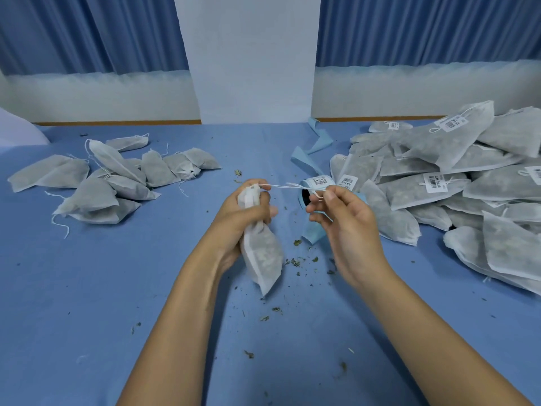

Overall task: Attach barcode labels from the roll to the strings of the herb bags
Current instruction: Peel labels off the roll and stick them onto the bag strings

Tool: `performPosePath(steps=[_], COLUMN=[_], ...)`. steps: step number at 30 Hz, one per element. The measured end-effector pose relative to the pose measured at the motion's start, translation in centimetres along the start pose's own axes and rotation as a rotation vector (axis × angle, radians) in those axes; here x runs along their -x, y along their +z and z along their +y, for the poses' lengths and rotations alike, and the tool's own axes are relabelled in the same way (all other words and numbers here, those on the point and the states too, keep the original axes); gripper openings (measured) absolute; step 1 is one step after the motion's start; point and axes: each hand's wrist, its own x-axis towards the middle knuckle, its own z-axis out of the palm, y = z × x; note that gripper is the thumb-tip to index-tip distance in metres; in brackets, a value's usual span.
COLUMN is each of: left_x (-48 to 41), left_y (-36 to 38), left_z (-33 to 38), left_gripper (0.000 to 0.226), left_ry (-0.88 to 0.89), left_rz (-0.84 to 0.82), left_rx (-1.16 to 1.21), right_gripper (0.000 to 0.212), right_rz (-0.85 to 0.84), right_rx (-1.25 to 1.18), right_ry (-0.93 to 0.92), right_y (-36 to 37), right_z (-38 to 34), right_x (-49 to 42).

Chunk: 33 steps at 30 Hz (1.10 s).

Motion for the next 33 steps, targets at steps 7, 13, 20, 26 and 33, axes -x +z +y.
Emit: performPosePath(steps=[7,13,20,26,33], left_x=[-0.2,-0.6,0.0,-0.6,-0.4], left_y=[-0.7,-0.3,-0.2,0.9,1.0], left_z=[-0.4,-1.5,-1.9,-2.6,-1.4], left_gripper=[0.021,0.017,0.004,0.028,0.03], left_ry=[-0.167,-0.094,-0.267,-0.153,-0.248], left_rz=[0.165,0.128,-0.189,0.127,0.253], left_rx=[-0.067,-0.381,-0.686,-0.522,0.226], right_gripper=[0.019,0.015,0.009,0.009,0.005], right_rz=[0.038,-0.182,-0.089,-0.188,-0.531], right_rx=[-0.087,0.236,0.163,0.407,0.992], right_ry=[-0.15,-0.397,-0.362,-0.587,-0.551], right_y=[-0.1,1.1,0.4,0.6,0.2], right_z=[-0.6,-0.1,-0.6,-0.3,1.5], right_x=[0.0,1.8,0.9,1.3,1.7])
